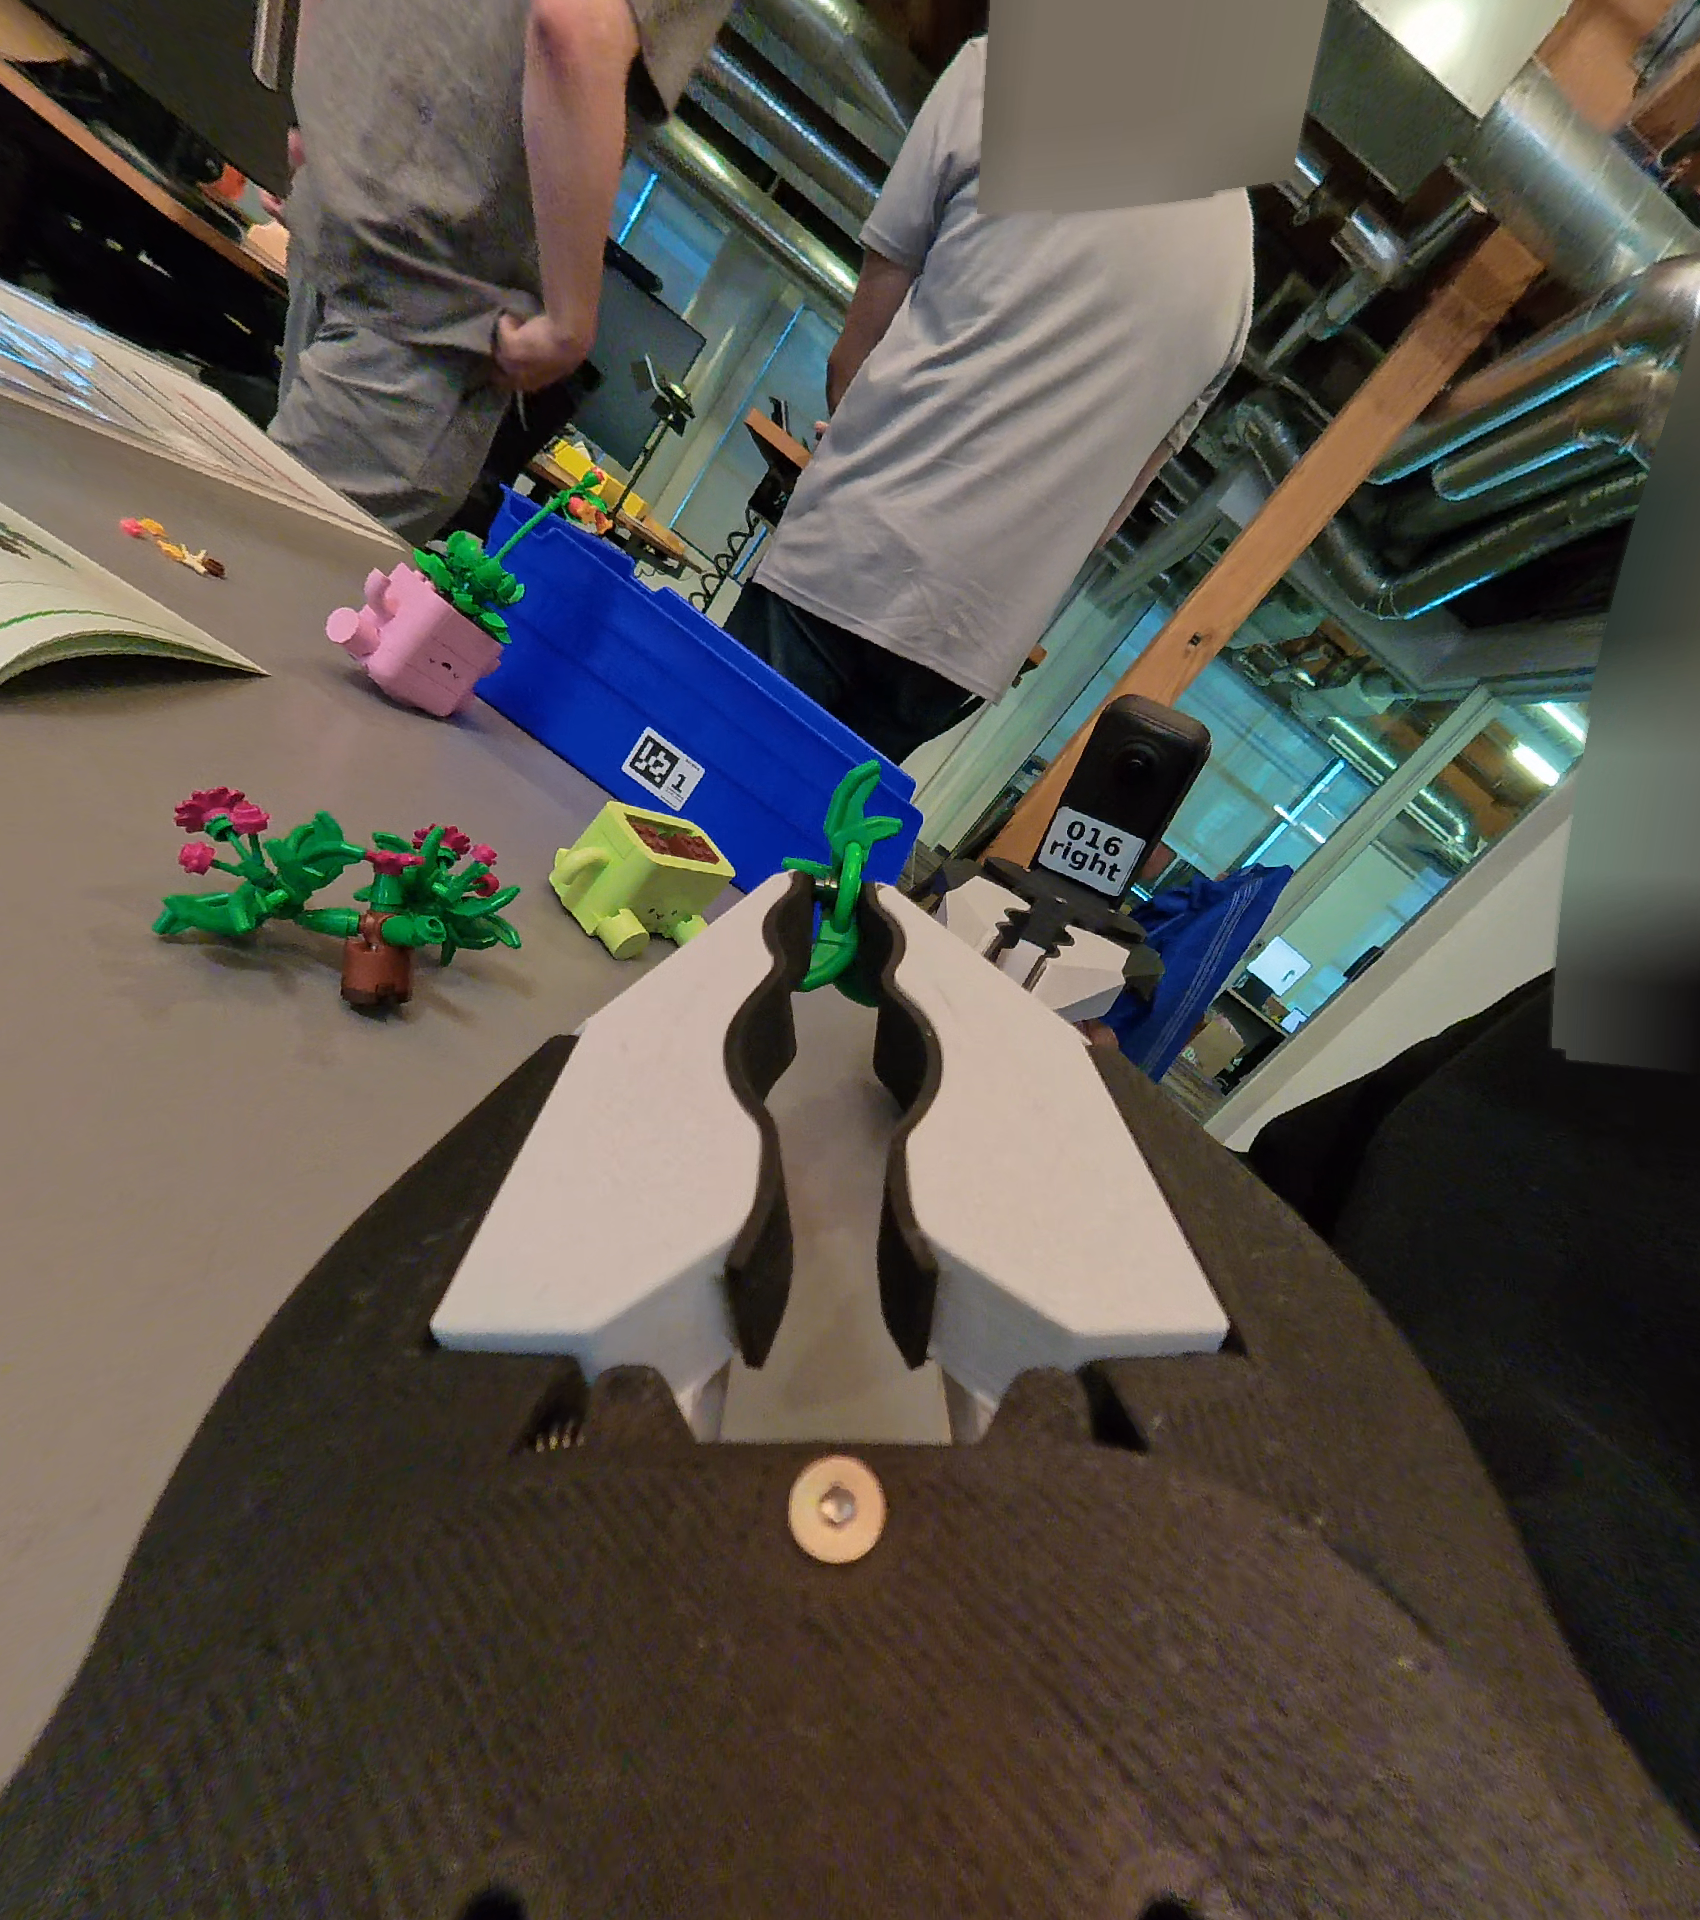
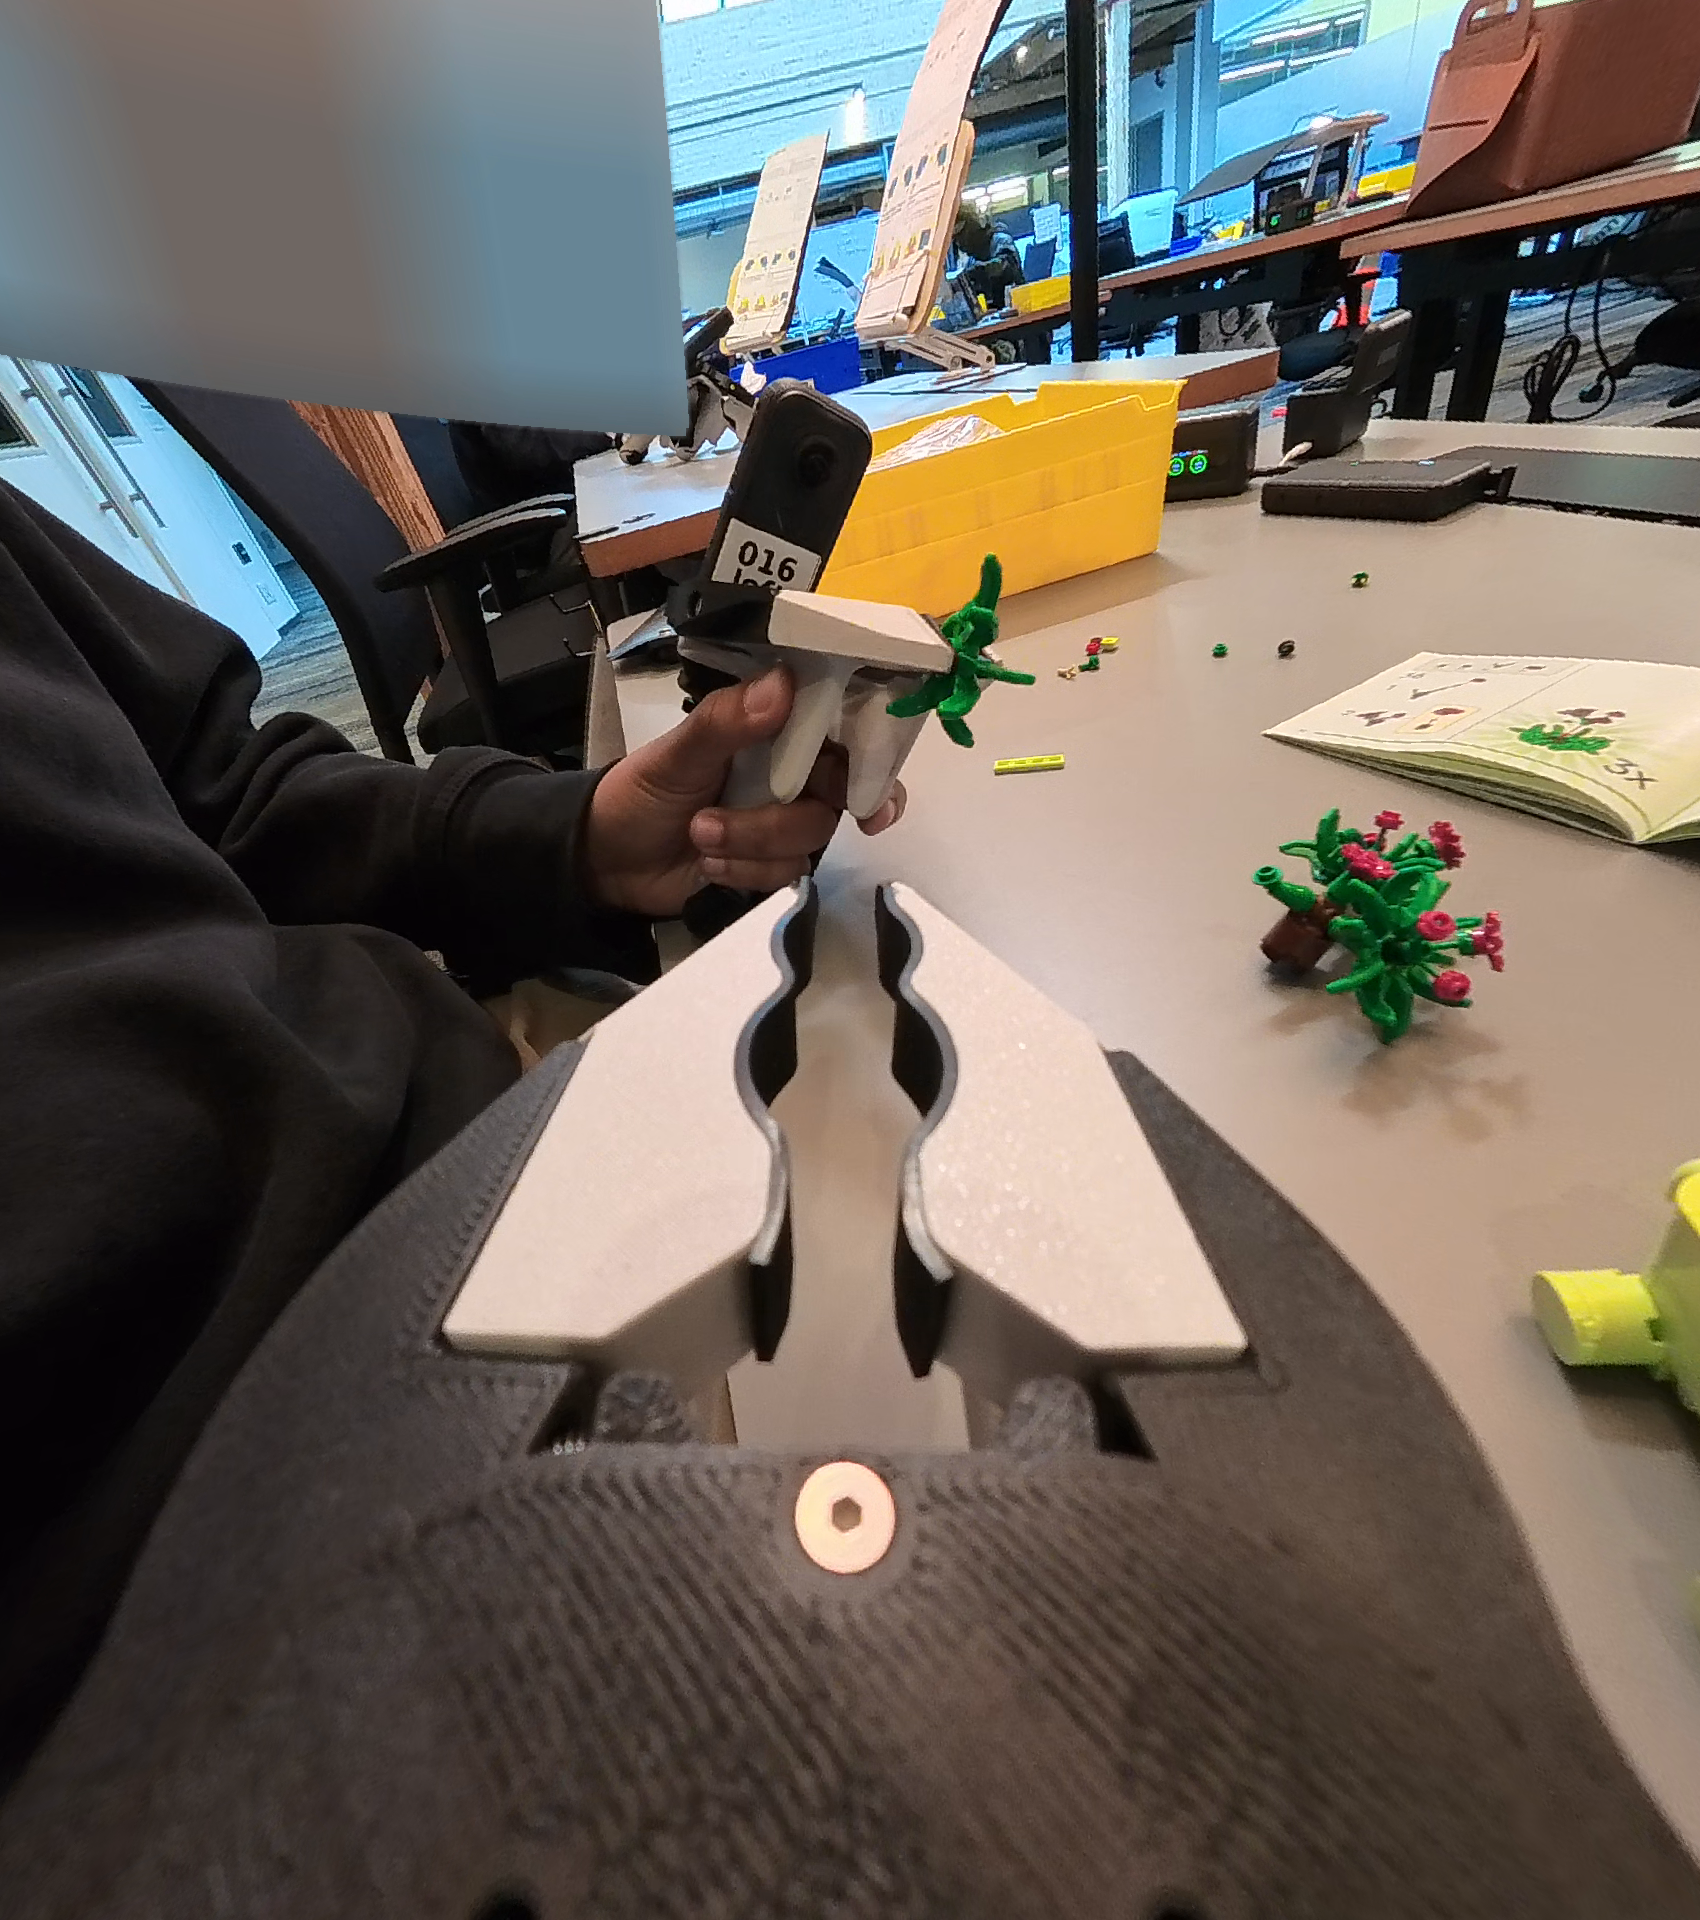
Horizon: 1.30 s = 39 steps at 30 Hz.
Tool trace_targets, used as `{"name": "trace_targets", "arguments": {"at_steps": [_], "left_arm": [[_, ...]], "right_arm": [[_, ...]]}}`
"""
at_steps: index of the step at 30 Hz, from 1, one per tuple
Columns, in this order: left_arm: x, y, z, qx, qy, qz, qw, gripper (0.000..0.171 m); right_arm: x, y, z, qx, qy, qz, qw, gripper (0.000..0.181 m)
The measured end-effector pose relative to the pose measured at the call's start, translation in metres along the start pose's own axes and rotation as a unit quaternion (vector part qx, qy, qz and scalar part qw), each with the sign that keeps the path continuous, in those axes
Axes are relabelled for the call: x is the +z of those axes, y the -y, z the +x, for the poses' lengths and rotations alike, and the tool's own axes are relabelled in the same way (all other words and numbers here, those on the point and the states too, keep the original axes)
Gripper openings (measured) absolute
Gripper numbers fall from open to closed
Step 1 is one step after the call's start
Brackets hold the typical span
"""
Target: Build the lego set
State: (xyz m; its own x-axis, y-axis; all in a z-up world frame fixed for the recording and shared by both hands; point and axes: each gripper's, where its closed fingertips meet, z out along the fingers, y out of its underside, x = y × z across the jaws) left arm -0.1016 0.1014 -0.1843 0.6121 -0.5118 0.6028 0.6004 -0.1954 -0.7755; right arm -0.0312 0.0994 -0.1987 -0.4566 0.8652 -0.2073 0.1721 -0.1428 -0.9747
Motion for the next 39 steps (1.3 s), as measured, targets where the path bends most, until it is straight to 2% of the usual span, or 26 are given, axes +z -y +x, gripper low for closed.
{"name": "trace_targets", "arguments": {"at_steps": [21, 26, 28, 29, 31, 33, 36, 39], "left_arm": [[0.002, -0.004, 0.004, 0.014, -0.004, -0.012, 1.0, 0.005], [0.005, -0.011, 0.019, 0.035, -0.043, -0.033, 0.998, 0.005], [0.008, -0.019, 0.029, 0.033, -0.075, -0.057, 0.995, 0.005], [0.01, -0.024, 0.033, 0.018, -0.093, -0.072, 0.993, 0.005], [0.015, -0.039, 0.03, -0.067, -0.107, -0.117, 0.985, 0.005], [0.019, -0.059, 0.029, -0.161, -0.116, -0.183, 0.963, 0.005], [0.022, -0.073, 0.029, -0.194, -0.108, -0.222, 0.949, 0.005], [0.021, -0.074, 0.034, -0.227, -0.124, -0.225, 0.939, 0.005]], "right_arm": [[0.0, 0.0, -0.001, -0.002, -0.001, 0.0, 1.0, 0.01], [-0.001, 0.002, -0.002, -0.011, -0.001, 0.005, 1.0, 0.011], [-0.005, 0.003, -0.003, -0.055, -0.012, 0.008, 0.998, 0.01], [-0.007, 0.003, -0.003, -0.088, -0.021, 0.007, 0.996, 0.009], [-0.007, 0.001, -0.006, -0.138, -0.032, -0.001, 0.99, 0.009], [-0.004, -0.003, -0.008, -0.16, -0.034, -0.014, 0.986, 0.011], [-0.004, -0.005, -0.009, -0.162, -0.026, -0.015, 0.986, 0.01], [-0.008, -0.006, -0.011, -0.163, -0.012, -0.017, 0.986, 0.008]]}}
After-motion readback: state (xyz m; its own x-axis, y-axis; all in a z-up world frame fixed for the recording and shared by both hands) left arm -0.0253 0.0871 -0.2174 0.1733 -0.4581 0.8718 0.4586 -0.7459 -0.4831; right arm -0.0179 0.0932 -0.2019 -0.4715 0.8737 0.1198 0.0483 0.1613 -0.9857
